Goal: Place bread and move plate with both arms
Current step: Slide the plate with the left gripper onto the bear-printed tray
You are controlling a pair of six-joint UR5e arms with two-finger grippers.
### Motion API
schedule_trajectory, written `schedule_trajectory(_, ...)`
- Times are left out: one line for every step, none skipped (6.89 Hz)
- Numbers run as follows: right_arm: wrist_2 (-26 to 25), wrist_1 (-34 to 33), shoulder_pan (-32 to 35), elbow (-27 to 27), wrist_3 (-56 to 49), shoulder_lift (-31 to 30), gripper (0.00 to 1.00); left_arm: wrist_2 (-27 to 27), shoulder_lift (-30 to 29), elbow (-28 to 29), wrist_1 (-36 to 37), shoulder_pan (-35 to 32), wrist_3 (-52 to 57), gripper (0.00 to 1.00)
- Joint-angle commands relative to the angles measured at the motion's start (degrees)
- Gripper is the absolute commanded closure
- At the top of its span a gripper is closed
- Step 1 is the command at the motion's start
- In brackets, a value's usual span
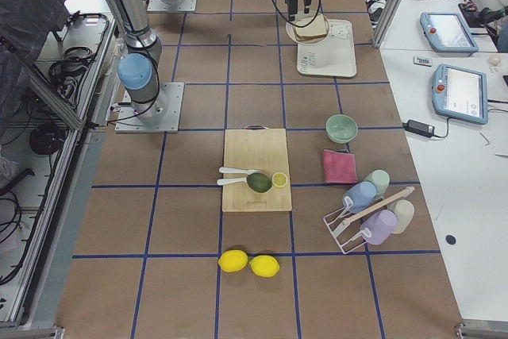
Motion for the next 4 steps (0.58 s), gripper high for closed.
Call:
schedule_trajectory(0.0, 0.2, 0.0, 0.2, 0.0, 0.0, 0.00, -1.5, -8.3, 9.9, 0.0, 0.0, 0.2, 1.00)
schedule_trajectory(0.0, 0.2, 0.0, 0.2, -0.1, 0.0, 0.00, -1.5, -10.8, 12.1, 0.0, 0.0, 0.5, 1.00)
schedule_trajectory(0.0, 0.1, 0.0, 0.3, 0.0, 0.0, 0.00, -1.6, -12.2, 12.5, 0.0, 0.1, 1.4, 1.00)
schedule_trajectory(-0.1, 0.2, 0.0, 0.3, 0.0, 0.0, 0.00, -1.6, -12.9, 12.4, 0.1, 0.1, 1.4, 1.00)
